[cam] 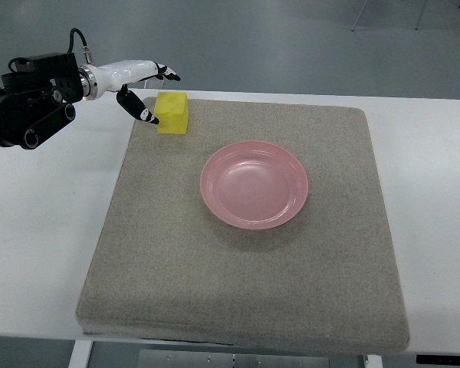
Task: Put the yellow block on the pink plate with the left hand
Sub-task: 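Lower the left hand around the yellow cube and close the fingers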
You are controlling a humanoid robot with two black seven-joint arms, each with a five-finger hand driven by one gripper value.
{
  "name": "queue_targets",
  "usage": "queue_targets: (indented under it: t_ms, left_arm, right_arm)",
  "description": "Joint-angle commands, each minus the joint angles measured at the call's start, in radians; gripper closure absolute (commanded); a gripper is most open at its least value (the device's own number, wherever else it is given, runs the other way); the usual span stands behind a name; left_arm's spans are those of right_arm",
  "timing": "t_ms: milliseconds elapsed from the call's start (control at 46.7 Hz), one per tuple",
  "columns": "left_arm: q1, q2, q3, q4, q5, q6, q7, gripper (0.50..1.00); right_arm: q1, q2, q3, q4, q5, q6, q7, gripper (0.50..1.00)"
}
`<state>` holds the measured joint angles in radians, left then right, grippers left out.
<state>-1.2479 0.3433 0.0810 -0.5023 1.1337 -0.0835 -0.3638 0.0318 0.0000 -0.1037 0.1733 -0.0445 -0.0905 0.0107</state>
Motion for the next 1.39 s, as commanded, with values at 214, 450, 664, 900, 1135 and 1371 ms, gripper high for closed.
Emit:
queue_targets:
  t_ms: [214,450,664,900,1135,1371]
  left_arm:
    - [0.015,-0.009,-0.001,0.021,-0.003,0.005,-0.001,0.598]
    - [0.038,-0.023,-0.001,0.022,-0.006,0.01,-0.001,0.598]
    - [0.05,-0.032,-0.003,0.022,-0.012,0.011,0.0,0.6]
    - [0.05,-0.032,-0.004,0.022,-0.017,0.011,0.0,0.6]
    - [0.051,-0.043,-0.012,0.022,-0.02,0.011,0.0,0.604]
    - [0.058,-0.044,-0.009,0.021,-0.017,0.011,0.0,0.709]
  right_arm:
    - [-0.001,0.0,-0.001,0.0,0.0,0.0,0.0,0.576]
    - [-0.001,0.0,0.001,0.0,0.0,0.0,0.0,0.576]
    - [-0.001,0.0,0.001,0.0,0.0,0.0,0.0,0.576]
    - [-0.001,0.0,0.001,0.0,0.0,0.0,0.0,0.576]
    - [-0.001,0.0,0.001,0.0,0.0,0.0,0.0,0.576]
    - [-0.001,0.0,-0.001,0.0,0.0,0.0,0.0,0.576]
